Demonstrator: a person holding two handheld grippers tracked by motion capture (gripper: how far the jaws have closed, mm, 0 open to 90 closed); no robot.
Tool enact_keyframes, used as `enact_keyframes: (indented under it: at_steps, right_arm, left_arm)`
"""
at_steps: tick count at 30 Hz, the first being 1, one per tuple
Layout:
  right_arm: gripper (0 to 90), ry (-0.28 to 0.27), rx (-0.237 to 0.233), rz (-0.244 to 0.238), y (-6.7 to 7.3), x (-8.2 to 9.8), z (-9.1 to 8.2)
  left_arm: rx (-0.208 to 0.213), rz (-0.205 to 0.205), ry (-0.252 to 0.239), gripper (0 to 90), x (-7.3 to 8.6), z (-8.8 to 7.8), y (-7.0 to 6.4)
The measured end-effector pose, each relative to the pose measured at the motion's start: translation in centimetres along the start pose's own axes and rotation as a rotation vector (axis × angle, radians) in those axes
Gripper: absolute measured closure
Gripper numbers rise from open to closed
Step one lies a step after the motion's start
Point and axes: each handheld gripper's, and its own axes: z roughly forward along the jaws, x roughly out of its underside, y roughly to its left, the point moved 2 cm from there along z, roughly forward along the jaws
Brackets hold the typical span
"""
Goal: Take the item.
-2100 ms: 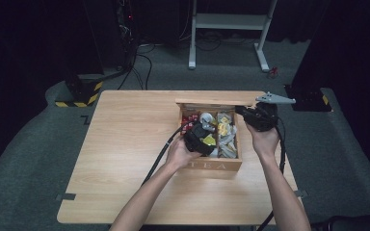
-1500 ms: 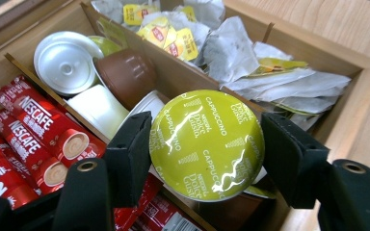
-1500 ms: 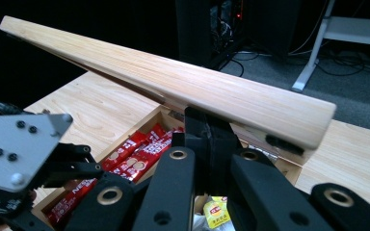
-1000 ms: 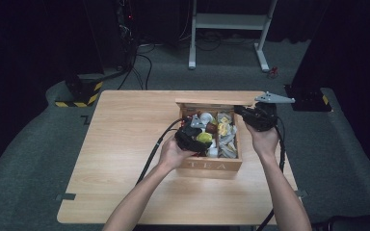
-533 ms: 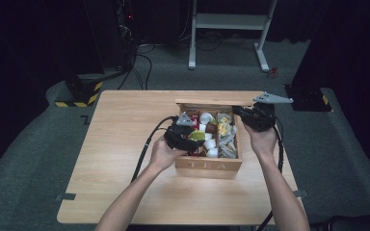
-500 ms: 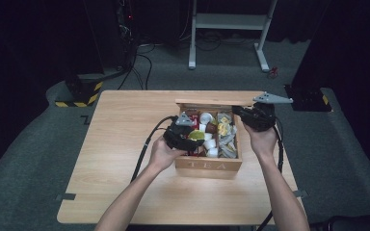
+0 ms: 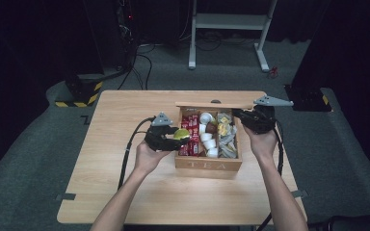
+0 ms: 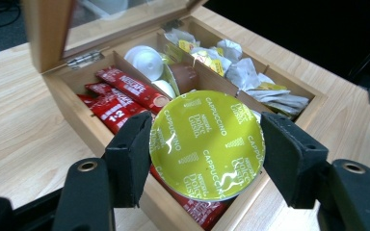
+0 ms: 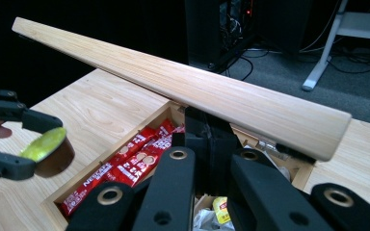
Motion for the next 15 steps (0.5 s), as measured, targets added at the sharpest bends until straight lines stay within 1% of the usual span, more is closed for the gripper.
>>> enact_keyframes:
  at_steps: [2,5,8,10,13,15]
  right_arm:
    - [90.0,0.004,0.002,-0.003,0.0,0.0,0.1]
    - [90.0,0.016,0.007,-0.004,0.2,-0.1,0.3]
    - [90.0,0.031,0.019,-0.019,0.4,-0.3,0.5]
    - [90.0,0.028,0.019,-0.025,0.5,-0.4,0.5]
    - [90.0,0.015,0.008,-0.022,0.6,-0.5,0.5]
    - [90.0,0.011,0.001,-0.016,0.6,-0.4,0.6]
  left_arm:
    - [-0.005,-0.007,-0.009,38.6,0.1,-0.4,0.2]
    - [-0.02,-0.001,-0.018,38.6,0.3,-1.3,0.4]
    - [-0.036,0.004,-0.024,38.6,0.5,-2.3,0.8]
    - [-0.03,-0.013,-0.033,38.6,0.7,-3.0,1.2]
    - [-0.006,-0.06,-0.052,38.6,1.2,-3.7,2.0]
    - [-0.024,-0.069,-0.054,38.6,1.5,-4.2,2.6]
